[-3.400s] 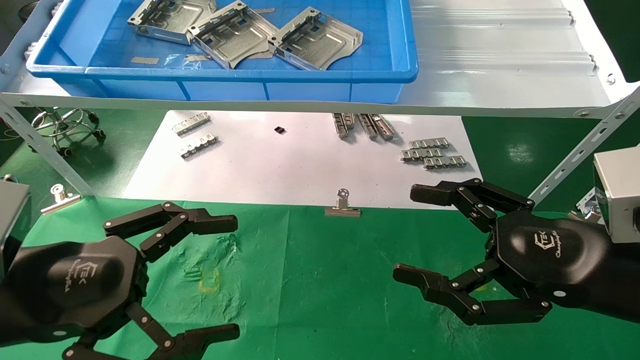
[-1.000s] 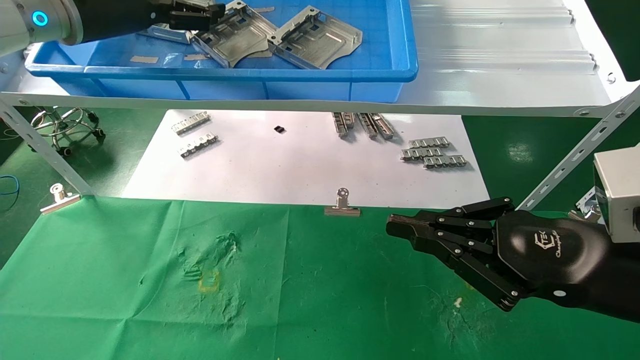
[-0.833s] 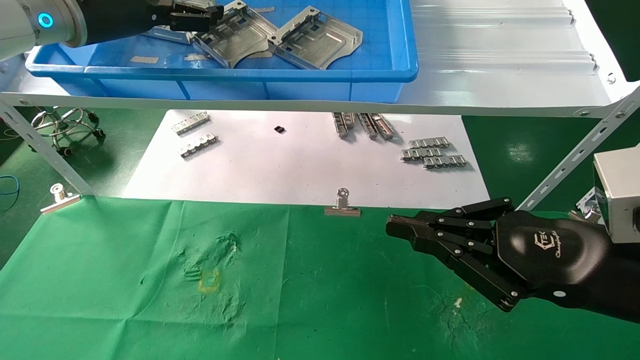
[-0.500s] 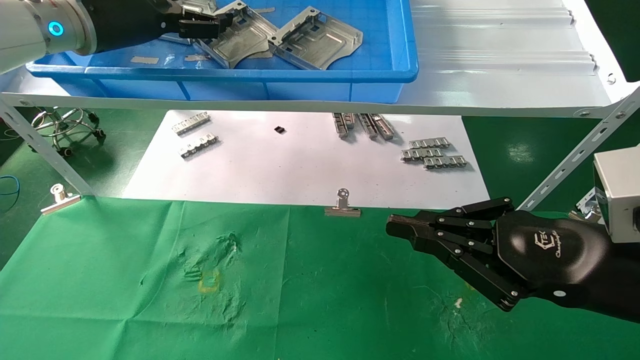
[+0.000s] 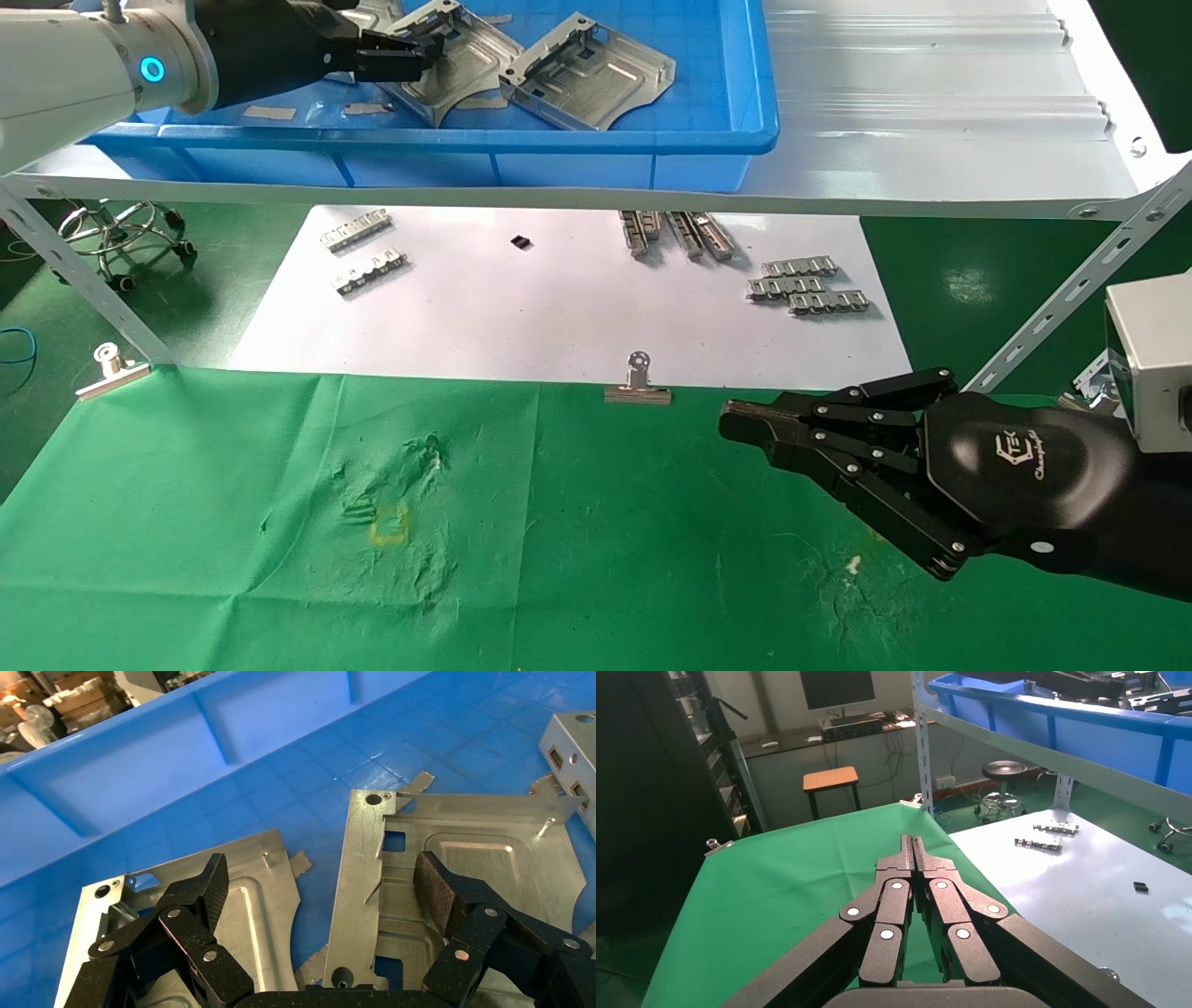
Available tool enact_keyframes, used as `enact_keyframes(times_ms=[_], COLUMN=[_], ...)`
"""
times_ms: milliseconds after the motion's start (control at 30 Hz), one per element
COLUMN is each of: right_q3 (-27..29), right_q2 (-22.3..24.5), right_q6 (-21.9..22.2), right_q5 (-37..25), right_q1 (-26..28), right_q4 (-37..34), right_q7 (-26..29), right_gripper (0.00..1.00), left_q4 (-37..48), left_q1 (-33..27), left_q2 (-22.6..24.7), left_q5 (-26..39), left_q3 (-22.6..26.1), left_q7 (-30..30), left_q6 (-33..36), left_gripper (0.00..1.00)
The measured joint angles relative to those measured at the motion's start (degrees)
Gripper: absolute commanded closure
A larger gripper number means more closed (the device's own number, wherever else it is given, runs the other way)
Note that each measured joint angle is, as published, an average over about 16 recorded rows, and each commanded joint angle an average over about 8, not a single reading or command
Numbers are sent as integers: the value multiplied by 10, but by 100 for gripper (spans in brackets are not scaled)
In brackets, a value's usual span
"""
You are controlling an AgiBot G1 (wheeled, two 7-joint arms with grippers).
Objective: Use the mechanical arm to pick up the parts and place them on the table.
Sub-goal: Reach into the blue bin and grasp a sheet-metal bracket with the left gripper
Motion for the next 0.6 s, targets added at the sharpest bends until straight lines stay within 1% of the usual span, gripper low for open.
enact_keyframes(times_ms=[600], right_q3=[0], right_q2=[0], right_q6=[0], right_q5=[0], right_q1=[0], right_q4=[0], right_q7=[0], right_gripper=[100], left_q4=[3], left_q1=[3], left_q2=[0], left_q5=[-2], left_q3=[-2], left_q7=[9], left_q6=[-10], left_gripper=[100])
